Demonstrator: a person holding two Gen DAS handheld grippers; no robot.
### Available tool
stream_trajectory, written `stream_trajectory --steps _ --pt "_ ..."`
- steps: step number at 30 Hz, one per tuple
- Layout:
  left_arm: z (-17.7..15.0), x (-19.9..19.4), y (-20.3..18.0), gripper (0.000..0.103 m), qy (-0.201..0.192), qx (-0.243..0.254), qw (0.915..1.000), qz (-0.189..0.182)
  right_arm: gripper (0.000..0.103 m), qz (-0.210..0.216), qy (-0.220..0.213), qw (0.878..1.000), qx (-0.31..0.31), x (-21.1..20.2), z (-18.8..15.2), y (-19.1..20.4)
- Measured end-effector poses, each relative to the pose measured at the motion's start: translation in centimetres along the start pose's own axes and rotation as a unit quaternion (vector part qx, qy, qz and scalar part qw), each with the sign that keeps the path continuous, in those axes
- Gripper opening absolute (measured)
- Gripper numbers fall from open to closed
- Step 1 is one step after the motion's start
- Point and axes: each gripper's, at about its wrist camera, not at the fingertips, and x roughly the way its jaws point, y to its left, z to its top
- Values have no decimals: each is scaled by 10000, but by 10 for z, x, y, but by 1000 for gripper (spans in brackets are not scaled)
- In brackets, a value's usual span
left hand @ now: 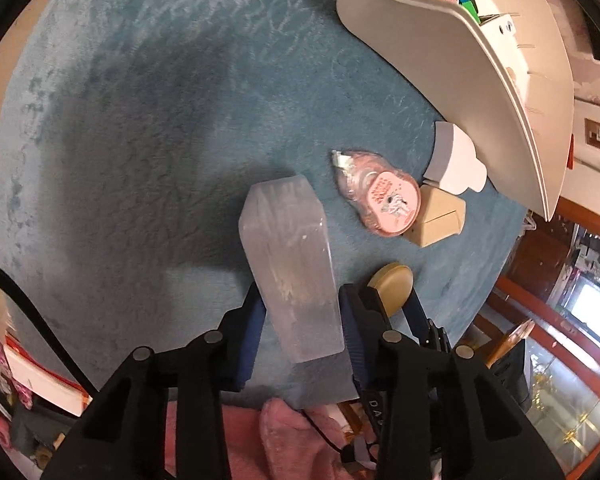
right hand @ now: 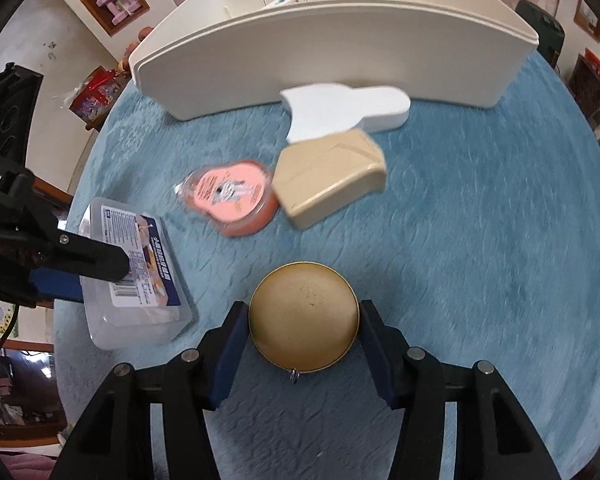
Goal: Organize rigid objects
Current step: 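Grasp the clear plastic box with the left tool and lift it toward the tray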
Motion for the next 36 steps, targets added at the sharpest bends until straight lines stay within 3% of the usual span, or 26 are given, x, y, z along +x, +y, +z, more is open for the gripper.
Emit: stream_trajectory --steps 7,15,19,23,29,36 --pt "-8 -28 30 38 -263 222 9993 -115 55 42 195 9995 -232 -8 -14 25" --pt "-14 -71 83 38 -798 154 9967 -85 55 256 94 9949 -971 -24 -11 71" --pt "-20 -83 86 38 -1117 110 9937 -22 55 438 -44 9906 -1293 -36 -4 94" --pt "-19 -106 84 38 -1583 183 9871 127 55 571 -273 9866 -1506 -50 11 111" --pt "-11 -142 77 38 -1927 165 9811 -60 55 687 -692 9806 -1700 -73 39 124" --pt "4 -182 22 38 -2509 685 9655 -99 55 853 -1260 9750 -1620 -96 81 117"
